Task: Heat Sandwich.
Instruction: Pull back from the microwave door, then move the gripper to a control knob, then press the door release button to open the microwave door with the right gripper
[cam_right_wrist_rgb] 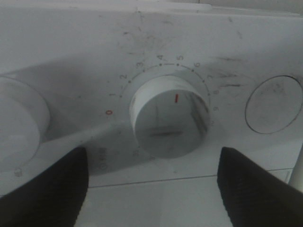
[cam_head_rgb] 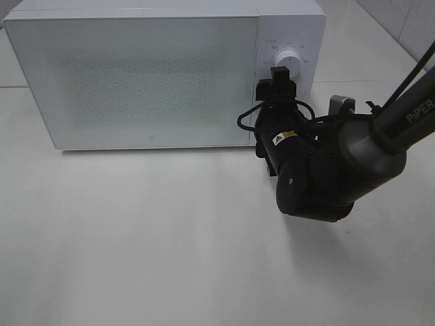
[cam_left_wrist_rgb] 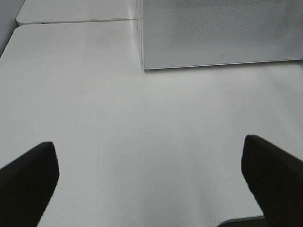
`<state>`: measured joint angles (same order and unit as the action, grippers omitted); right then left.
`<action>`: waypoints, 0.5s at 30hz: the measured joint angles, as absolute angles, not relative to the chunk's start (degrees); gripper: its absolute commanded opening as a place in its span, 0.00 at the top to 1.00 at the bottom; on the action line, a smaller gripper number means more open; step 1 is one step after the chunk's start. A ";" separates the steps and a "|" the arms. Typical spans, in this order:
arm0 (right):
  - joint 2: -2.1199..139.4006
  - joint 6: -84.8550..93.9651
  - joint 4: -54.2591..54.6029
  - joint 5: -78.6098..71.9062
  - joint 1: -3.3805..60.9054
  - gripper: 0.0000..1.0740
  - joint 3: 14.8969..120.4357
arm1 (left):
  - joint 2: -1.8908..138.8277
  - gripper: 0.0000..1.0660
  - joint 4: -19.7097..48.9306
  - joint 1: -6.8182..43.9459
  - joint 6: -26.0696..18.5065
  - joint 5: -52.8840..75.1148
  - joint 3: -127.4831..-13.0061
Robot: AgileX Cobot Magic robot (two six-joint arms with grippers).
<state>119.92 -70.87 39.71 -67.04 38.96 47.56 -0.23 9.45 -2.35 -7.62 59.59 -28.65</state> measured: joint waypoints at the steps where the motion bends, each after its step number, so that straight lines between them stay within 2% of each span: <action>1: 119.92 -70.87 39.71 -67.04 38.96 0.27 47.56 | -0.23 0.05 9.45 -2.35 -7.62 59.59 -28.65; 11: 116.14 -63.20 38.85 -63.94 38.79 0.29 45.32 | -0.23 0.05 9.45 -2.35 -7.62 59.59 -28.65; 15: 113.04 -54.66 36.27 -56.44 38.67 0.29 42.28 | -0.23 0.05 9.45 -2.35 -7.62 59.59 -28.65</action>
